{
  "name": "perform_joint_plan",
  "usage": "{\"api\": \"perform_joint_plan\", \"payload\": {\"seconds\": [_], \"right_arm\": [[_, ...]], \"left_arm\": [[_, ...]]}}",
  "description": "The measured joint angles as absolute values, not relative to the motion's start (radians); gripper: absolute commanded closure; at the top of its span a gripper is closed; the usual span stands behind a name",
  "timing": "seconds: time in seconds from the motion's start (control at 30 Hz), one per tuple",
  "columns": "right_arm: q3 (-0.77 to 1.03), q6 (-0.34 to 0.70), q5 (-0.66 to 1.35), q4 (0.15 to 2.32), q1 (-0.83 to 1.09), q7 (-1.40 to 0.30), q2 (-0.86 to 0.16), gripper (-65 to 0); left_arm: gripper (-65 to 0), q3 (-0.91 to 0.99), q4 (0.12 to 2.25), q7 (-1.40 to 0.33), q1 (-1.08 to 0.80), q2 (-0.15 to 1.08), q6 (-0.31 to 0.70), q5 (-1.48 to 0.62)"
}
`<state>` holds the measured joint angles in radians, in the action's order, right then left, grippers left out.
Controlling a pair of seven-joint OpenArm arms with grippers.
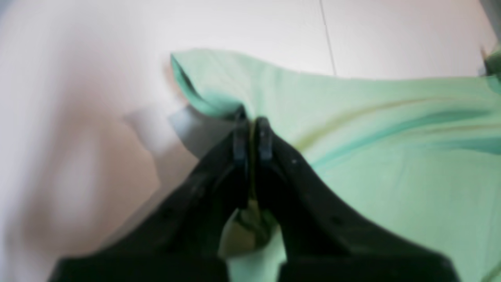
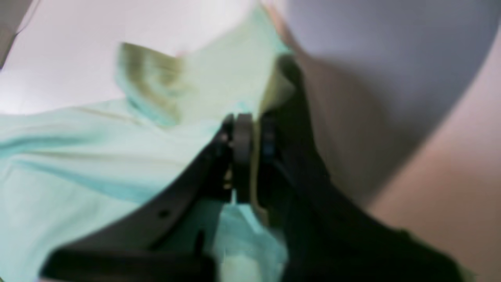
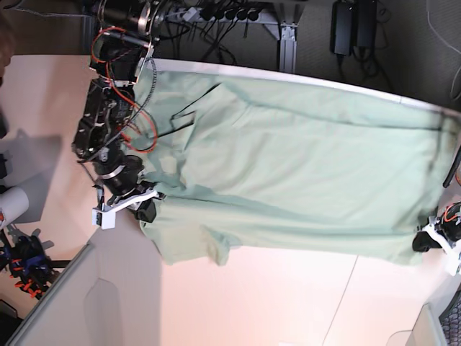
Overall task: Fold the T-shirt properly
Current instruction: 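Fold the grasped side over onto the first fold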
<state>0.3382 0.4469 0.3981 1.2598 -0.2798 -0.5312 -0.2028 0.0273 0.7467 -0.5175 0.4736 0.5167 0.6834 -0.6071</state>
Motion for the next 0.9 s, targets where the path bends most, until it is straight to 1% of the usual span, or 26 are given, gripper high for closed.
{"api": "perform_joint_plan", "payload": {"seconds": [0.07, 0.2, 0.37, 0.73, 0.9], "right_arm": [[0.338, 0.447, 0.399, 1.333, -0.237, -0.532, -0.205, 0.0], [0.335, 0.451, 0.404, 1.426, -0.161, -0.547, -0.218, 0.0], [0.336, 0.450, 0.422, 1.486, -0.092, -0.547, -0.255, 0.0], [0.336, 0.450, 0.426, 1.546, 0.024, -0.551, -0.258, 0.0], [0.336, 0.449, 0.426, 1.546, 0.044, -0.551, -0.257, 0.0]], "left_arm": [[0.0, 0.027, 0.835, -0.559, 0.412, 0.549, 0.683, -0.651], [0.0, 0.027, 1.002, -0.562, 0.300, 0.624, 0.684, -0.681], [0.0, 0.026, 1.119, -0.561, 0.211, 0.654, 0.689, -0.688], [0.0, 0.026, 1.145, -0.595, 0.126, 0.662, 0.689, -0.689], [0.0, 0.026, 1.147, -0.602, 0.080, 0.662, 0.689, -0.702]]}}
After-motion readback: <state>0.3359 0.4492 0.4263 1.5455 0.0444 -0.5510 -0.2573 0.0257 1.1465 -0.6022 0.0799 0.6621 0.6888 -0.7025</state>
